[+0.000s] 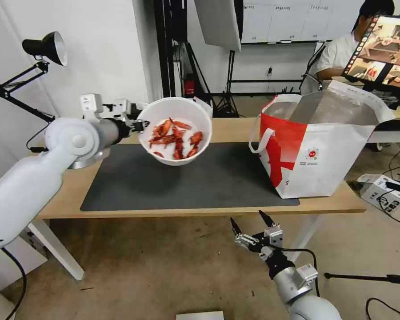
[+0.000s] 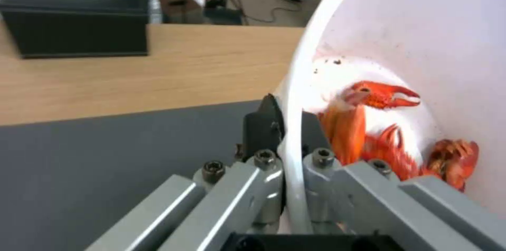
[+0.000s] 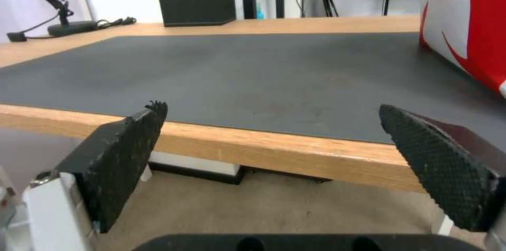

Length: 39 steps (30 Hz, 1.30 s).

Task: Pick up the trash from the table and place it into the takeout bag.

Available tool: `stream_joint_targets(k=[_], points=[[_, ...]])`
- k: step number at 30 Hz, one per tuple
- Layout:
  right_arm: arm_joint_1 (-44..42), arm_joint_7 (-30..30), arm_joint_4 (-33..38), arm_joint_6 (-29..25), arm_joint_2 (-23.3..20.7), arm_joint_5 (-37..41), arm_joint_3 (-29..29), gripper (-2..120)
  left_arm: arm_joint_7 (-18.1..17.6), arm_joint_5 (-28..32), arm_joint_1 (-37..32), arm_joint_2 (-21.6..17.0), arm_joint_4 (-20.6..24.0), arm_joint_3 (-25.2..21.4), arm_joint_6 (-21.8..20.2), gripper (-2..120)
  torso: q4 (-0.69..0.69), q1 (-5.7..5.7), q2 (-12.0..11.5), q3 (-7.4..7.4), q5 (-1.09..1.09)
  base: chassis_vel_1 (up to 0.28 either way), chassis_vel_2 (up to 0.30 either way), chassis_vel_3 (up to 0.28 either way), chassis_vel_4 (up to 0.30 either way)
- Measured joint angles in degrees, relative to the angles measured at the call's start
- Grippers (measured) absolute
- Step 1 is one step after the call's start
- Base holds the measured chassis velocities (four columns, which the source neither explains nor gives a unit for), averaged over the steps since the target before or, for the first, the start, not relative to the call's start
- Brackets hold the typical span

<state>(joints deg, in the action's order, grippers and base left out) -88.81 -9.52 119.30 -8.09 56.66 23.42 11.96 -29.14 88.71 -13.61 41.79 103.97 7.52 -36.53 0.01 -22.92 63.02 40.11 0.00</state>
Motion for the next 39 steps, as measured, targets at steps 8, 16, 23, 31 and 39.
stream_joint_targets(k=[8, 16, 23, 31, 39], points=[[0.0, 0.0, 0.0, 0.0, 0.0, 0.0, 0.0, 100, -0.5, -2.5, 5.9, 7.0, -3.4, 5.7, 2.3, 0, 0.00, 0.00, 0.0, 0.00, 0.00, 0.000, 0.000, 0.000, 0.000], [0.0, 0.0, 0.0, 0.0, 0.0, 0.0, 0.0, 100, -0.5, -2.7, 16.1, 16.2, -11.8, 10.9, 2.6, 0, -0.01, 0.00, 0.0, 0.00, 0.02, 0.000, 0.000, 0.000, 0.000], [0.0, 0.0, 0.0, 0.0, 0.0, 0.0, 0.0, 100, -0.9, -4.8, 23.7, 26.1, -22.8, 12.4, 3.5, 0, 0.00, 0.00, 0.0, 0.00, 0.01, 0.000, 0.000, 0.000, 0.000], [0.0, 0.0, 0.0, 0.0, 0.0, 0.0, 0.0, 100, -1.3, -7.4, 28.3, 37.3, -33.8, 10.8, 4.9, 0, -0.01, 0.00, 0.0, 0.00, 0.02, 0.000, 0.000, 0.000, 0.000], [0.0, 0.0, 0.0, 0.0, 0.0, 0.0, 0.0, 100, -1.7, -12.8, 29.3, 48.4, -41.7, 10.8, 7.8, 0, -0.04, 0.00, 0.0, 0.00, 0.03, 0.000, 0.000, 0.000, 0.000]])
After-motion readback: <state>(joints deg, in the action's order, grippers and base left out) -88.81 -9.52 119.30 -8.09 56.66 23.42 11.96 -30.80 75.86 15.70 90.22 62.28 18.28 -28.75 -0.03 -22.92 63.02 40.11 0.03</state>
